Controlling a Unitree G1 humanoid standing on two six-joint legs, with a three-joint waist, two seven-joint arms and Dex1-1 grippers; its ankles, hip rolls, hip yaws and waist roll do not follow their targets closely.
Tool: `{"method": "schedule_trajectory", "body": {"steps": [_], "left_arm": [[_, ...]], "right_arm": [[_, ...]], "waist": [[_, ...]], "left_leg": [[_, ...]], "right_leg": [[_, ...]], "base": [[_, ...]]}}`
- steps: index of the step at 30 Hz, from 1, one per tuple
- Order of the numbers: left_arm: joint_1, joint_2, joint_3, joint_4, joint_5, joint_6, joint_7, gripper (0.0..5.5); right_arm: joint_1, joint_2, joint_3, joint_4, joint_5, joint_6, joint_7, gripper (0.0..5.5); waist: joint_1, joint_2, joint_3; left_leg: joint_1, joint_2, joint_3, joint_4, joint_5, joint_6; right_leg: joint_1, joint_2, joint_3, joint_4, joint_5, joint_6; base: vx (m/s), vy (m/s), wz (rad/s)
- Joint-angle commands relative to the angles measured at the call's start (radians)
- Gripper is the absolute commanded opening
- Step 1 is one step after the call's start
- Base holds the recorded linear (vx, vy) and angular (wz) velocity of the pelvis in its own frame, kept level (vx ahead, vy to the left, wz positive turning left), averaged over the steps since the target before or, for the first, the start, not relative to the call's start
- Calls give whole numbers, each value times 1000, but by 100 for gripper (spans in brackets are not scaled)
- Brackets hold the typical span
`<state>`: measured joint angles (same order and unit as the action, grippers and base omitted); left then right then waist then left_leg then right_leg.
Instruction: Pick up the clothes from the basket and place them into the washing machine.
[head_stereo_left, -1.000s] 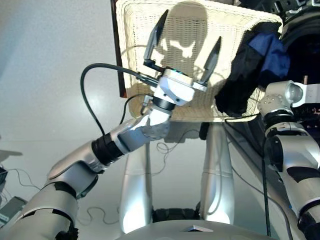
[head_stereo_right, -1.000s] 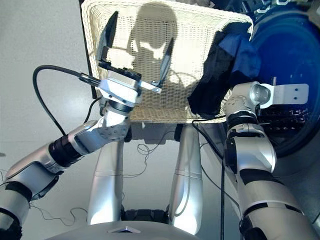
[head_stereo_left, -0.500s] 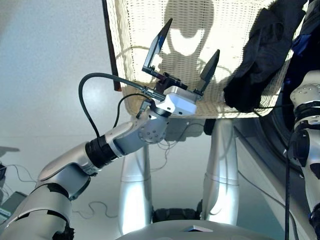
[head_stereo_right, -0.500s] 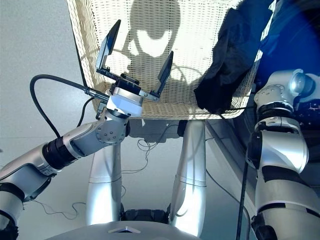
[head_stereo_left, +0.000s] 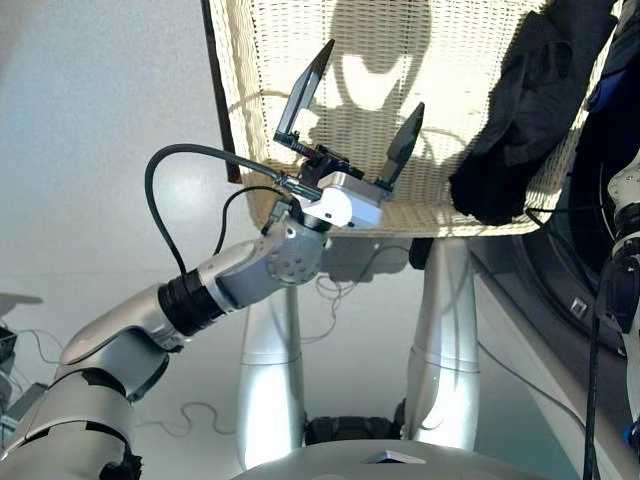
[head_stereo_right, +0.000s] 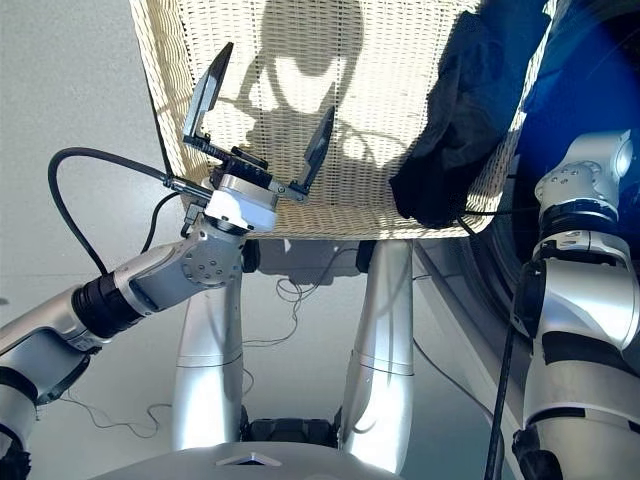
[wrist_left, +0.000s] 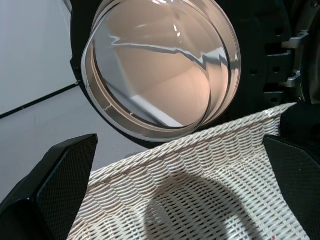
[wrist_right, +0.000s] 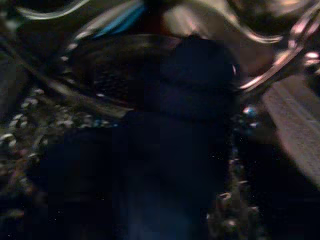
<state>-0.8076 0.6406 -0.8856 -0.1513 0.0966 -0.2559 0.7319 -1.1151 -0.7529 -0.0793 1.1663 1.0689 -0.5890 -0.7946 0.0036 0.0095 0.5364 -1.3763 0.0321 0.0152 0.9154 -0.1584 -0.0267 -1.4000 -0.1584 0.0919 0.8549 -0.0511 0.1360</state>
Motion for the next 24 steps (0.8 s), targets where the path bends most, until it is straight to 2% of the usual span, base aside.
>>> {"method": "schedule_trajectory", "body": {"steps": [1,2,3,4,6,7,9,10,12,13,14,19,24], "left_arm": [[50,-33,40,-111,-14,-71,-16,550],[51,-31,44,-111,-14,-71,-17,550],[60,-38,51,-112,-15,-69,-18,550],[57,-63,68,-100,-10,-57,-26,550],[57,-80,74,-85,-6,-55,-28,550],[46,-113,85,-55,0,-51,-37,550],[45,-128,86,-44,3,-49,-39,550],[44,-145,96,-28,19,-39,-43,550],[43,-150,96,-11,40,-40,-53,550],[45,-150,97,-10,40,-41,-53,550],[51,-147,101,-3,67,-44,-60,550],[60,-137,97,6,104,-45,-66,550],[72,-127,97,-7,109,-47,-60,550]], "right_arm": [[72,-31,75,-86,10,-79,60,550],[77,-26,73,-97,3,-81,51,550],[114,7,91,-148,-25,-81,62,550],[182,58,137,-260,-104,-80,80,550],[235,97,156,-329,-168,-74,62,550],[303,141,212,-427,-241,-65,98,550],[346,163,232,-486,-298,-53,92,550],[427,198,299,-599,-397,-33,114,550],[483,181,374,-677,-559,35,127,550],[486,182,375,-683,-566,39,121,550],[523,160,446,-757,-705,83,155,550],[528,137,560,-860,-904,150,196,550],[491,167,616,-875,-930,170,222,550]], "waist": [[-27,71,-16],[-29,69,-16],[-32,66,-16],[-41,56,-16],[-47,47,-16],[-57,36,-16],[-61,30,-16],[-71,20,-16],[-76,11,-16],[-77,11,-16],[-80,3,-16],[-84,-6,-16],[-81,-7,-16]], "left_leg": [[73,18,15,-123,56,-22],[71,18,17,-129,66,-20],[84,20,20,-133,58,-21],[93,23,23,-148,62,-21],[106,23,24,-162,66,-20],[113,26,26,-178,71,-20],[122,27,28,-188,75,-19],[126,29,30,-197,78,-18],[136,31,31,-209,83,-17],[138,31,32,-210,83,-17],[141,30,28,-210,84,-15],[150,29,25,-208,83,-13],[152,29,27,-200,79,-11]], "right_leg": [[66,68,-23,-5,-56,-44],[64,69,-23,-11,-46,-45],[78,69,-23,-15,-55,-45],[85,73,-24,-27,-51,-47],[96,73,-21,-40,-47,-48],[103,76,-18,-58,-42,-49],[110,78,-17,-65,-39,-49],[112,80,-17,-74,-34,-50],[119,81,-13,-85,-29,-50],[120,80,-13,-85,-29,-50],[123,84,-12,-88,-26,-50],[134,85,-11,-90,-26,-48],[134,86,-12,-83,-27,-47]], "base": [[0,0,0],[0,0,0],[0,0,0],[0,0,0],[0,0,0],[0,0,0],[0,0,0],[0,0,0],[0,0,0],[0,0,0],[0,0,0],[0,0,0],[0,0,0]]}}
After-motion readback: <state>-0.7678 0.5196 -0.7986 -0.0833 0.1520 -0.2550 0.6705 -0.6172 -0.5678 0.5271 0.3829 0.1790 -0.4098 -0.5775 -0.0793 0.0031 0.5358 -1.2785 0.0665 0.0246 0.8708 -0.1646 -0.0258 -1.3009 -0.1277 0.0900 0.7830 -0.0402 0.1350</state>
